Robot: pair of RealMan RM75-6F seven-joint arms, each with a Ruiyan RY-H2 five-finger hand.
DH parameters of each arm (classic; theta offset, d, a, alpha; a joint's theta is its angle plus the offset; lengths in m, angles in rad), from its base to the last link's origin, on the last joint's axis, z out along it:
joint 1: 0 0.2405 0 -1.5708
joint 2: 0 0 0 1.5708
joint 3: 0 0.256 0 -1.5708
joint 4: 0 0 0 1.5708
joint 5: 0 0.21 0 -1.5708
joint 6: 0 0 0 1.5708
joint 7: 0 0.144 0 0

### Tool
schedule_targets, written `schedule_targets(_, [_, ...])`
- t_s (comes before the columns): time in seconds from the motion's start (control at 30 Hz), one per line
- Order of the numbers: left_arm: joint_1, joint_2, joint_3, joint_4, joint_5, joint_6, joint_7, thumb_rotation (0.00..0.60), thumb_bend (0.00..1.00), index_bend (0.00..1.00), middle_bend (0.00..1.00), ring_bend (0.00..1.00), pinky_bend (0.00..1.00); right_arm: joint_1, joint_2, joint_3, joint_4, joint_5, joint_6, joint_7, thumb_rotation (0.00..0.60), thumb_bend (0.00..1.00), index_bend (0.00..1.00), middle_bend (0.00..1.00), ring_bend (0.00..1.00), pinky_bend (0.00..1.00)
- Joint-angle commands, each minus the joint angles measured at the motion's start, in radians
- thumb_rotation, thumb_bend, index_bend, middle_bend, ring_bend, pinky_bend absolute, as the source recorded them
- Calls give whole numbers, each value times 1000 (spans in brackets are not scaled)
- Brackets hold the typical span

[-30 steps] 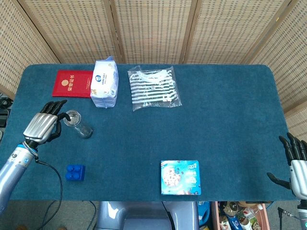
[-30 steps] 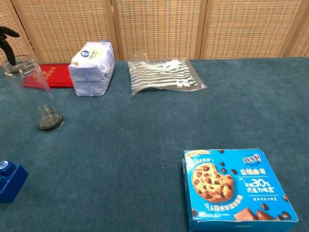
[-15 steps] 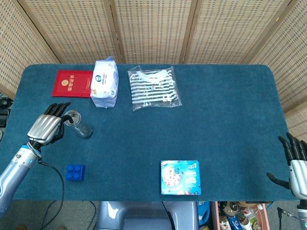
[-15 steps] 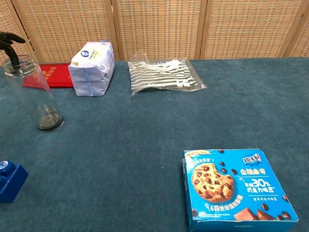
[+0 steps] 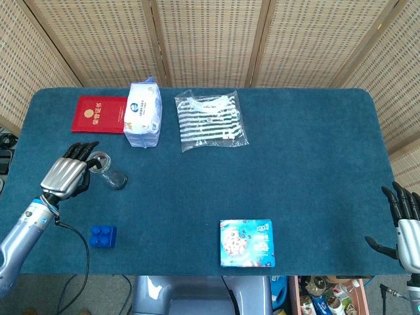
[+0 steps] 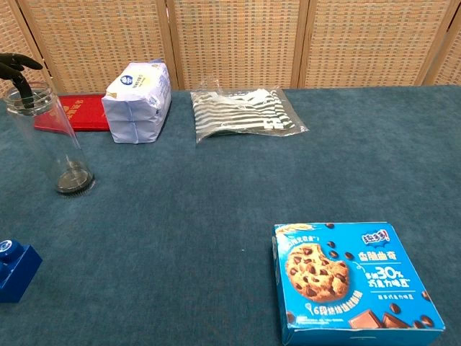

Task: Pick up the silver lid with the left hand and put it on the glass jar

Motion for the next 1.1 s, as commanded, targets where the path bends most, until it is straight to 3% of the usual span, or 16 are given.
schedule_targets(0.03, [0,1,-2,-2,-2,3,-1,600,862,395,0,0,0,0,0,0,-1,-1,0,-1,600,0,0,0,0,0])
schedule_targets(0.4, [34,55,-20,-35,58,70,-97,600,862,381,0,0,0,1,-1,0,-1,0,-2,-3,600,0,0,0,0,0])
schedule_targets(0.43, [44,69,-24,-42,67,88,-114,600,862,357,0,0,0,1,-1,-1,-1,0,-2,-3,600,0,0,0,0,0])
schedule_targets(0.5, [63,94,-31,-57,76,120,-141,600,849,194,0,0,0,1,0,-1,-1,-2,-1,-3,600,0,0,0,0,0])
schedule_targets(0.53, [73,105,-33,-64,77,137,-146,600,798,127,0,0,0,0,0,-1,-2,-1,0,-2,600,0,0,0,0,0])
schedule_targets(0.6, [113,137,-36,-90,52,193,-142,600,459,6,0,0,0,0,1,0,-3,-2,2,-1,600,0,0,0,0,0])
schedule_targets(0.67, [165,162,-29,-124,31,262,-123,600,196,0,0,0,0,-2,1,-1,-3,-3,4,2,600,0,0,0,0,0])
schedule_targets(0.7, [185,165,-25,-134,33,289,-120,600,140,0,0,0,0,-2,1,-1,-2,-4,4,3,600,0,0,0,0,0])
schedule_targets(0.87, [336,129,26,-128,50,484,-122,600,115,0,0,0,0,0,0,-2,-4,-7,2,-6,600,0,0,0,0,0])
schedule_targets(1.1, [437,36,73,-59,102,590,-131,600,111,0,0,0,0,-3,-6,-4,-5,-16,11,-17,600,0,0,0,0,0])
